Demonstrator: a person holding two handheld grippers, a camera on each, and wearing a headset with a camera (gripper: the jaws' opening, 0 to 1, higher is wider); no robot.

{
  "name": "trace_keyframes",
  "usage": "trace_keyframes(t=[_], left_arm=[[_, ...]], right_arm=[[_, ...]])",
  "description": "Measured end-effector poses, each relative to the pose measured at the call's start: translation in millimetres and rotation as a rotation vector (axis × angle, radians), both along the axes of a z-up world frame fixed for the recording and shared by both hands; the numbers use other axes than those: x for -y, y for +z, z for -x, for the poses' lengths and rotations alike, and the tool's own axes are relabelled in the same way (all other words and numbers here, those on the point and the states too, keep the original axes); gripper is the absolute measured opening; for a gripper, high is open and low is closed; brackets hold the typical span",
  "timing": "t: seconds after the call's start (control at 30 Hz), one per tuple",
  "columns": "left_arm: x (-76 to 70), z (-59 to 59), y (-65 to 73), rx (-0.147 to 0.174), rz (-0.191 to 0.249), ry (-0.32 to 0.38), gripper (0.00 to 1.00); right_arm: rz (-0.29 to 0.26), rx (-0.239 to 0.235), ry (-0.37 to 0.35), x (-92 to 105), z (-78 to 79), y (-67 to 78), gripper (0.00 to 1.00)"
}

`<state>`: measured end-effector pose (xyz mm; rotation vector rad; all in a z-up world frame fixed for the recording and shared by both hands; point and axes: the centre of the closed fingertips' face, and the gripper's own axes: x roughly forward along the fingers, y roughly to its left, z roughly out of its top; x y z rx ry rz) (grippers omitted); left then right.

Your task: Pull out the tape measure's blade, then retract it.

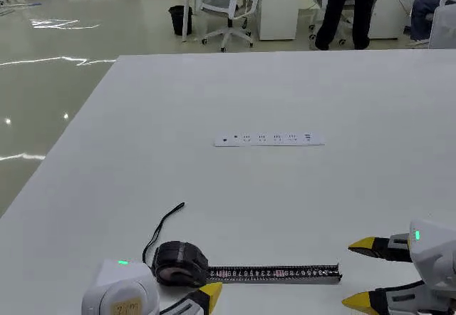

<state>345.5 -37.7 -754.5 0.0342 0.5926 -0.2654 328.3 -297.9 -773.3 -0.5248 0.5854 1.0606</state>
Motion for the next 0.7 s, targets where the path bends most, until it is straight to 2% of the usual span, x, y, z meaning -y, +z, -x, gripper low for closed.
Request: trace_keyframes(t=[0.33, 0.7], left_arm=[[-0.5, -7.9, -10.7, -0.011, 0.013, 0.056, 0.91], [-2.7, -14.7, -20.2, -0.019, 0.026, 0.112, 0.89]], right_arm=[[0.034, -0.004, 0.091, 1.5, -12.1, -10.4, 0.45], [0.025, -0.014, 0.150, -1.2, -20.0, -23.2, 0.39]])
